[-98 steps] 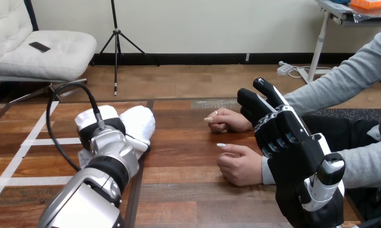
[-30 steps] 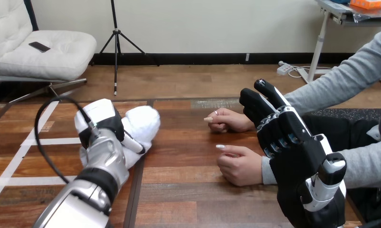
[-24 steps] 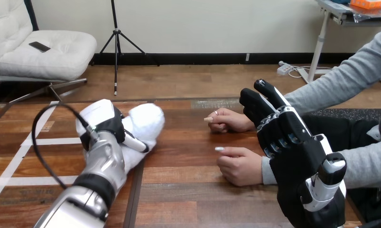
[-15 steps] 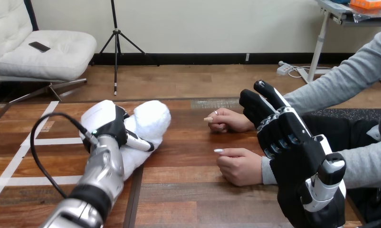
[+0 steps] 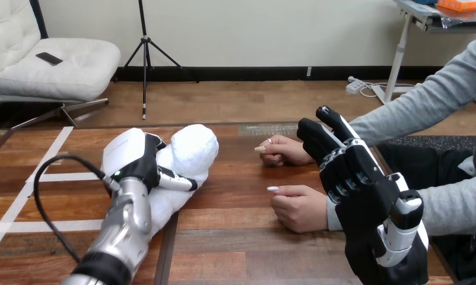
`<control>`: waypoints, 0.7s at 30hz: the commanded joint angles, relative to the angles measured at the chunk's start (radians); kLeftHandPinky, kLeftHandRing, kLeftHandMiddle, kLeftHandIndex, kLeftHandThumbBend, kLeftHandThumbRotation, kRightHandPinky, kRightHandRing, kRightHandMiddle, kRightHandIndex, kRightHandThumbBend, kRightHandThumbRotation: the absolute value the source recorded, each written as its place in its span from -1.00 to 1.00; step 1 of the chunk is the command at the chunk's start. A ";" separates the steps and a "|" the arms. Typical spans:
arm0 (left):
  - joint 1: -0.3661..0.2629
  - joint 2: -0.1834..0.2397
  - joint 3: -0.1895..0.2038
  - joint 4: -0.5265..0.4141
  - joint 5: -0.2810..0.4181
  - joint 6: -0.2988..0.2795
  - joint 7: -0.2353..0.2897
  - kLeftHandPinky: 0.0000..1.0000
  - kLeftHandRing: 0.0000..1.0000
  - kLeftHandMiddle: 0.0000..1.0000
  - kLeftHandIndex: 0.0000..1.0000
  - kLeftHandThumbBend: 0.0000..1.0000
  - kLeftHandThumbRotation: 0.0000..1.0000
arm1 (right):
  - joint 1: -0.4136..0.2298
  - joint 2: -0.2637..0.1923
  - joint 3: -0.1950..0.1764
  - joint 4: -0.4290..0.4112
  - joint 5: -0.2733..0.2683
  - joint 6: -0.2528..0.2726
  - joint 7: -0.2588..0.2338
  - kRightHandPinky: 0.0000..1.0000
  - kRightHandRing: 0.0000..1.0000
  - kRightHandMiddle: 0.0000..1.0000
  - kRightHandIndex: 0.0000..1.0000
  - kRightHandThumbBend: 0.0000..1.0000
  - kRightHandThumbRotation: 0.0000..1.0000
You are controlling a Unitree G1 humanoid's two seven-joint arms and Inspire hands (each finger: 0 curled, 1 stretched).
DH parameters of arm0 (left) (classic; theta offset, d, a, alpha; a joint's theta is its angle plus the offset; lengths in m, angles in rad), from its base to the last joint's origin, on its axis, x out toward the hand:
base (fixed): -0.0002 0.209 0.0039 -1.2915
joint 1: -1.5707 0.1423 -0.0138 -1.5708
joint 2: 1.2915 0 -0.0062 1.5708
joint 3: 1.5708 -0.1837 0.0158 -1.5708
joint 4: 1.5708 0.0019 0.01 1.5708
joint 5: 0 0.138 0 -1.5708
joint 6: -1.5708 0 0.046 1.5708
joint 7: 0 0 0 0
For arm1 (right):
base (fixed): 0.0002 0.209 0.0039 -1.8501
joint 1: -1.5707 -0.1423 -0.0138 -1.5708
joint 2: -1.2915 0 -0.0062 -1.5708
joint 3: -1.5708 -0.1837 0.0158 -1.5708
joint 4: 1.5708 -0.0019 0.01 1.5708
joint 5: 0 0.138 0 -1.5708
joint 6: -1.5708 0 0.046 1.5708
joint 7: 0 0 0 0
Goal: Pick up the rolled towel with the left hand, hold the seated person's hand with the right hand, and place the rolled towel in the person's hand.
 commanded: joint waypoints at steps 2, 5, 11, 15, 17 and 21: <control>0.009 0.097 0.020 -0.203 0.033 -0.058 0.002 -0.45 -0.32 -0.17 -0.13 0.37 -1.00 | -0.079 -0.006 -0.026 0.036 -0.005 -0.005 0.011 1.00 0.87 0.79 0.87 0.85 1.00; 0.027 0.112 0.022 -0.243 0.040 -0.061 -0.013 -0.45 -0.32 -0.16 -0.13 0.36 -1.00 | -0.087 -0.008 -0.029 0.048 -0.007 -0.003 0.010 1.00 0.87 0.80 0.87 0.85 1.00; 0.062 0.142 0.027 -0.328 0.052 -0.061 -0.047 -0.43 -0.28 -0.13 -0.13 0.36 -1.00 | -0.103 -0.015 -0.041 0.072 -0.030 -0.003 0.000 1.00 0.88 0.80 0.86 0.84 1.00; 0.079 0.169 0.022 -0.376 0.067 -0.067 -0.068 -0.41 -0.25 -0.10 -0.12 0.35 -1.00 | -0.117 -0.024 -0.051 0.090 -0.047 -0.006 -0.001 1.00 0.88 0.80 0.86 0.84 1.00; 0.089 0.185 0.021 -0.402 0.074 -0.075 -0.080 -0.41 -0.24 -0.09 -0.12 0.34 -1.00 | -0.128 -0.030 -0.060 0.106 -0.065 -0.012 -0.006 0.99 0.87 0.79 0.85 0.83 1.00; 0.102 0.209 0.020 -0.446 0.086 -0.074 -0.107 -0.40 -0.23 -0.09 -0.12 0.30 -1.00 | -0.147 -0.042 -0.076 0.129 -0.102 -0.025 -0.012 0.98 0.85 0.77 0.84 0.83 1.00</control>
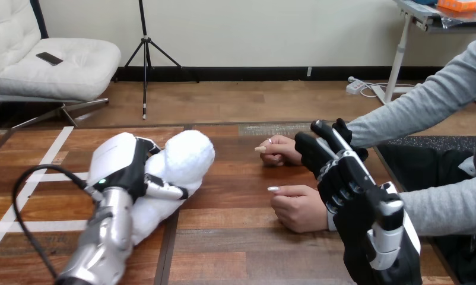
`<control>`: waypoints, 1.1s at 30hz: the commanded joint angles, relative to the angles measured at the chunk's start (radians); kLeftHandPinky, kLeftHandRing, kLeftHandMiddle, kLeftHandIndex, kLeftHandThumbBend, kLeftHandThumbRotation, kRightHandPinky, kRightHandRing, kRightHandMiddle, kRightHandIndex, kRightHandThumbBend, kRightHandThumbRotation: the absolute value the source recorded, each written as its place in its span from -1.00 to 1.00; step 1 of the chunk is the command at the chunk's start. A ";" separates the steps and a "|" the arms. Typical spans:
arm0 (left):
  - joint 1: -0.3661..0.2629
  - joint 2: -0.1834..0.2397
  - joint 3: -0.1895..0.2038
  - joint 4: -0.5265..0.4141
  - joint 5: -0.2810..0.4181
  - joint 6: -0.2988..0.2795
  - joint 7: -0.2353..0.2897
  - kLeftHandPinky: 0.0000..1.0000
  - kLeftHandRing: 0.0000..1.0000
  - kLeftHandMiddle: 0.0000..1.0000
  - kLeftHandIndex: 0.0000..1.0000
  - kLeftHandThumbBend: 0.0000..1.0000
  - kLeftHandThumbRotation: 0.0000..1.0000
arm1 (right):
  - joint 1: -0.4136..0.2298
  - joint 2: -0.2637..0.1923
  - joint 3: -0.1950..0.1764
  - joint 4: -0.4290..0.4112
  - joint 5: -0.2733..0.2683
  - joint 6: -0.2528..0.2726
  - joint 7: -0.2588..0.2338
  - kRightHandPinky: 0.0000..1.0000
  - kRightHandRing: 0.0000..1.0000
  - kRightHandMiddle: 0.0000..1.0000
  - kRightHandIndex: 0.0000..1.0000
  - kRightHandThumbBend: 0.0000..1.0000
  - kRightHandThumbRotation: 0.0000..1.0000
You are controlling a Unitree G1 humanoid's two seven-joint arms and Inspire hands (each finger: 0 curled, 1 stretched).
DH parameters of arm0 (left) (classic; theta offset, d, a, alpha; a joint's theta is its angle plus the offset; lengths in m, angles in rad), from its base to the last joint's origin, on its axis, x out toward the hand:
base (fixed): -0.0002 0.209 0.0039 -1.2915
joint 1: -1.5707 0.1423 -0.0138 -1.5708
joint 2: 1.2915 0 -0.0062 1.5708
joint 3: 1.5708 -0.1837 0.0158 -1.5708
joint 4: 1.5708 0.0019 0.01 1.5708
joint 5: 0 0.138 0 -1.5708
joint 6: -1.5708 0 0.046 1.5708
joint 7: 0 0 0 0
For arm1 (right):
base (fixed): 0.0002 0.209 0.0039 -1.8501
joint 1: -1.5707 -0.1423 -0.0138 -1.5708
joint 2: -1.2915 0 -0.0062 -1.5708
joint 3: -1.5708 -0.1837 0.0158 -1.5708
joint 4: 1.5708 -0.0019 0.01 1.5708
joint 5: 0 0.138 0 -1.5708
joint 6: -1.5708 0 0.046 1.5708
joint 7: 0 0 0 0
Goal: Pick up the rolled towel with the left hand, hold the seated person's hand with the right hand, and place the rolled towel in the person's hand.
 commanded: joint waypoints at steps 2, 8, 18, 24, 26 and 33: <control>-0.042 0.113 0.020 -0.231 0.061 -0.059 -0.036 -0.39 -0.22 -0.09 -0.12 0.29 -1.00 | -0.143 -0.050 -0.057 0.057 -0.070 -0.034 -0.012 0.98 0.84 0.76 0.84 0.83 1.00; -0.027 0.144 0.027 -0.288 0.075 -0.066 -0.078 -0.40 -0.22 -0.09 -0.12 0.27 -1.00 | -0.188 -0.095 -0.088 0.113 -0.121 -0.058 -0.015 0.97 0.82 0.76 0.83 0.80 1.00; -0.015 0.211 0.024 -0.360 0.094 -0.110 -0.141 -0.44 -0.27 -0.13 -0.12 0.25 -1.00 | -0.276 -0.202 -0.130 0.208 -0.220 -0.089 -0.021 0.77 0.78 0.78 0.76 0.97 1.00; -0.008 0.244 0.028 -0.376 0.101 -0.171 -0.166 -0.42 -0.26 -0.12 -0.12 0.26 -1.00 | -0.320 -0.253 -0.145 0.267 -0.285 -0.132 -0.044 0.68 0.74 0.76 0.73 1.00 0.91; -0.007 0.256 0.031 -0.383 0.098 -0.189 -0.182 -0.42 -0.26 -0.12 -0.12 0.26 -1.00 | -0.338 -0.271 -0.148 0.288 -0.288 -0.136 -0.039 0.66 0.73 0.76 0.72 1.00 0.86; 0.000 0.280 0.044 -0.415 0.093 -0.207 -0.228 -0.40 -0.25 -0.12 -0.11 0.24 -1.00 | -0.389 -0.324 -0.152 0.325 -0.269 -0.101 -0.006 0.64 0.73 0.74 0.69 1.00 0.56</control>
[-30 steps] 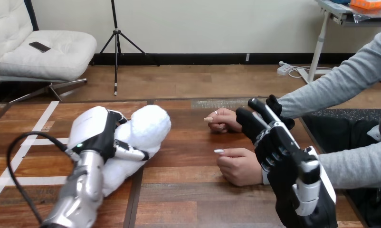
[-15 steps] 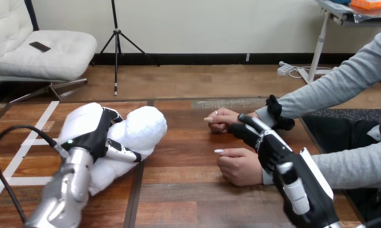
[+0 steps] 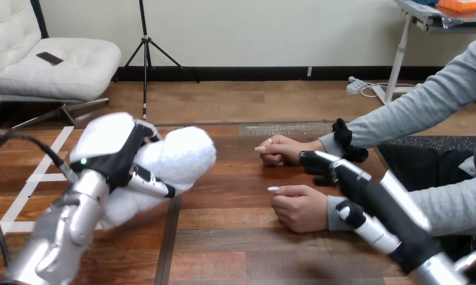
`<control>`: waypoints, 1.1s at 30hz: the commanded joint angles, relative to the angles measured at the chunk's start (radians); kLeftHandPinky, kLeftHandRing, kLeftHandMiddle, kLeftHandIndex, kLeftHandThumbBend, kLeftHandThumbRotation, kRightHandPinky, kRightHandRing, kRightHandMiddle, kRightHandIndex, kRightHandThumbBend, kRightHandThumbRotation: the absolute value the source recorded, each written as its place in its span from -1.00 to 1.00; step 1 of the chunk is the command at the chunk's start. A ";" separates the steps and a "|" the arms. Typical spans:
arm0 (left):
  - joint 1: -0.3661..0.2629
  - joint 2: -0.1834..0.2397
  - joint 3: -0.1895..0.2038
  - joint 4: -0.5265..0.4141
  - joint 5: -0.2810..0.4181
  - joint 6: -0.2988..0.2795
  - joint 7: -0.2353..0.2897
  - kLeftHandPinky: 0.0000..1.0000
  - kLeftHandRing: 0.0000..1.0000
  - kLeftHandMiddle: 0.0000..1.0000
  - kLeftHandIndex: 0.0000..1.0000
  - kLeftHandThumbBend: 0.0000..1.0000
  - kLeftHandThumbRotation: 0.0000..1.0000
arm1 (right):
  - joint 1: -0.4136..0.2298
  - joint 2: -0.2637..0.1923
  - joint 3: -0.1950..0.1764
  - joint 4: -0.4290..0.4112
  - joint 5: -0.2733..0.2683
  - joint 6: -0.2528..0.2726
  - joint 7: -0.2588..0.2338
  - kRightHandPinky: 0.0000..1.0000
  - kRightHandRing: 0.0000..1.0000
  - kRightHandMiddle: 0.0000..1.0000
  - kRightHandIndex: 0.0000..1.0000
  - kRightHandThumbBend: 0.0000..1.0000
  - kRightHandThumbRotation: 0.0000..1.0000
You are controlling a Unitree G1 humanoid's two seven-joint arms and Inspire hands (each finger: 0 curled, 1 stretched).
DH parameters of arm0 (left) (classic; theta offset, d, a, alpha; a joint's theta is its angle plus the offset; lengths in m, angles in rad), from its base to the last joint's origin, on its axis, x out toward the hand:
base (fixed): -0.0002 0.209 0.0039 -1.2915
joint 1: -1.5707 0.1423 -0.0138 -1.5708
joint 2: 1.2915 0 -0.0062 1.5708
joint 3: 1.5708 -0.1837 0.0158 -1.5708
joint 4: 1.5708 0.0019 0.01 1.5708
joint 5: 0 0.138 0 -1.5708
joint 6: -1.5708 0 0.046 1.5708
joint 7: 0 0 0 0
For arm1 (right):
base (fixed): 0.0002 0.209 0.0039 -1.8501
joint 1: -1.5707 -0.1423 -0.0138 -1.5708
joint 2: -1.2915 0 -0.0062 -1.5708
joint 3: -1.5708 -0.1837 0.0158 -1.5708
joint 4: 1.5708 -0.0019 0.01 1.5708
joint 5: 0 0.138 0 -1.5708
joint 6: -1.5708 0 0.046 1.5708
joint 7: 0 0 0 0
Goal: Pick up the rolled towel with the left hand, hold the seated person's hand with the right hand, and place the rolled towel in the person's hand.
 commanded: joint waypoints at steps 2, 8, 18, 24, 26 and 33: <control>-0.065 0.057 0.046 -0.136 0.019 -0.052 -0.022 -0.40 -0.26 -0.13 -0.11 0.24 -1.00 | -0.156 -0.065 -0.032 0.028 0.013 -0.007 0.013 0.64 0.74 0.74 0.69 1.00 0.50; -0.051 0.060 0.062 -0.166 0.015 -0.069 -0.025 -0.41 -0.28 -0.16 -0.12 0.26 -1.00 | -0.199 -0.102 -0.028 0.048 0.005 0.014 0.023 0.65 0.75 0.75 0.69 1.00 0.31; -0.023 0.046 0.093 -0.209 0.018 -0.088 -0.004 -0.42 -0.30 -0.18 -0.14 0.28 -1.00 | -0.265 -0.149 -0.018 0.087 -0.039 0.021 0.015 0.48 0.68 0.73 0.69 1.00 0.16; -0.002 0.035 0.116 -0.237 0.004 -0.107 0.010 -0.46 -0.34 -0.22 -0.15 0.24 -1.00 | -0.305 -0.170 -0.012 0.122 -0.087 0.009 0.003 0.43 0.66 0.72 0.69 1.00 0.07; 0.006 0.031 0.124 -0.250 0.000 -0.111 0.011 -0.47 -0.36 -0.23 -0.15 0.23 -1.00 | -0.324 -0.176 -0.008 0.142 -0.101 0.001 0.002 0.43 0.66 0.72 0.68 1.00 0.04; 0.034 0.011 0.150 -0.307 -0.018 -0.082 -0.008 -0.49 -0.38 -0.25 -0.16 0.18 -1.00 | -0.370 -0.198 0.008 0.194 -0.146 -0.002 0.006 0.43 0.67 0.74 0.70 1.00 -0.07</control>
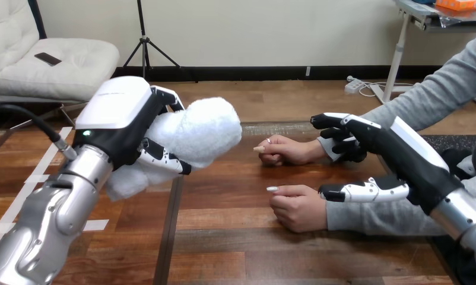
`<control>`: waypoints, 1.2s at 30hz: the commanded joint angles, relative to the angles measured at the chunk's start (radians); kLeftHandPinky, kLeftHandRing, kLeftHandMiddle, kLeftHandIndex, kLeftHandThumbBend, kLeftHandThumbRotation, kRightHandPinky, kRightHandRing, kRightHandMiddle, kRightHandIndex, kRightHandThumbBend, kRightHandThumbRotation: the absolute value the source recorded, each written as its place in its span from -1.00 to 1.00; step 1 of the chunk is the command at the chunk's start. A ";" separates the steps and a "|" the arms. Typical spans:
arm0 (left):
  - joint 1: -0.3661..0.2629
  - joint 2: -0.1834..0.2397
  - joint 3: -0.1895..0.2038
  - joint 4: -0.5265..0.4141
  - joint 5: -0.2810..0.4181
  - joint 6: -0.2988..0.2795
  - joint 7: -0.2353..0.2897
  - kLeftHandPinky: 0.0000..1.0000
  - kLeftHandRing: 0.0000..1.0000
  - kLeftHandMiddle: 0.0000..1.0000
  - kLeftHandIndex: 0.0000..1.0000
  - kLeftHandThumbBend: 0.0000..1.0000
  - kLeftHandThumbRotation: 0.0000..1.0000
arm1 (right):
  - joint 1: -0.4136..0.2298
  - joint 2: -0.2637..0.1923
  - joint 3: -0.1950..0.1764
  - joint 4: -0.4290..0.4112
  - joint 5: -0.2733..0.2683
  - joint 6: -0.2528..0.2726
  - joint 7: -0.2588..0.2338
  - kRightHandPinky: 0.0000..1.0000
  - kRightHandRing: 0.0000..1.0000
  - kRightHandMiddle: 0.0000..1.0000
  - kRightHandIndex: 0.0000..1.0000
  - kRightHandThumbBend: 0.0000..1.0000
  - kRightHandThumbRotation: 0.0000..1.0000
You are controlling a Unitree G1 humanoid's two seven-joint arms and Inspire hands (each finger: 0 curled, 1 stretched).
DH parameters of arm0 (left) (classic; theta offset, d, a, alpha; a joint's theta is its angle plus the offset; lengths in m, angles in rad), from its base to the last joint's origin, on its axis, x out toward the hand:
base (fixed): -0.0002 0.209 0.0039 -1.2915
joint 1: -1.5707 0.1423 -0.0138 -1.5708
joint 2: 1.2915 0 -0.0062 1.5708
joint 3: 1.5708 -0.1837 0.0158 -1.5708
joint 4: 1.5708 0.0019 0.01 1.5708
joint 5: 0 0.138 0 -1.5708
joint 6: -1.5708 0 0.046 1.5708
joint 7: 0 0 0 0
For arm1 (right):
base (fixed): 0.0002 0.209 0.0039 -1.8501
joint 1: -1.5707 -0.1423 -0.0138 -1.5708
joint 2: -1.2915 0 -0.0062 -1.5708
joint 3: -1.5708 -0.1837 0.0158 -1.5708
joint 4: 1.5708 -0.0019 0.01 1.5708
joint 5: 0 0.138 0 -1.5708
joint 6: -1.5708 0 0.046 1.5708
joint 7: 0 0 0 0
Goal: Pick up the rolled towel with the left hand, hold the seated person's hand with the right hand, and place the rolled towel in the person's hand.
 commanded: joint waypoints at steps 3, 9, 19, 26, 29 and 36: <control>0.001 -0.024 0.070 -0.099 -0.030 0.010 0.022 -0.48 -0.38 -0.25 -0.15 0.18 -1.00 | -0.110 -0.035 0.014 0.062 -0.025 -0.008 0.002 0.45 0.70 0.76 0.72 1.00 -0.10; 0.028 -0.045 0.090 -0.136 -0.052 0.021 0.025 -0.47 -0.40 -0.26 -0.14 0.18 -1.00 | -0.150 -0.054 0.036 0.125 -0.062 -0.027 0.005 0.49 0.74 0.79 0.75 1.00 -0.18; 0.077 -0.100 0.128 -0.191 -0.097 0.045 0.033 -0.49 -0.43 -0.29 -0.13 0.19 -1.00 | -0.210 -0.078 0.078 0.219 -0.156 -0.040 -0.014 0.51 0.75 0.76 0.76 1.00 -0.22; 0.113 -0.127 0.147 -0.225 -0.109 0.055 0.038 -0.51 -0.46 -0.31 -0.13 0.21 -1.00 | -0.242 -0.085 0.102 0.272 -0.195 -0.036 -0.015 0.49 0.72 0.76 0.76 1.00 -0.23; 0.132 -0.139 0.154 -0.239 -0.108 0.051 0.050 -0.51 -0.46 -0.30 -0.13 0.22 -1.00 | -0.254 -0.087 0.114 0.299 -0.212 -0.031 -0.026 0.49 0.71 0.75 0.75 1.00 -0.21; 0.177 -0.168 0.169 -0.288 -0.108 0.065 0.058 -0.53 -0.47 -0.30 -0.13 0.24 -1.00 | -0.278 -0.085 0.130 0.348 -0.219 -0.012 -0.018 0.48 0.71 0.76 0.76 1.00 -0.15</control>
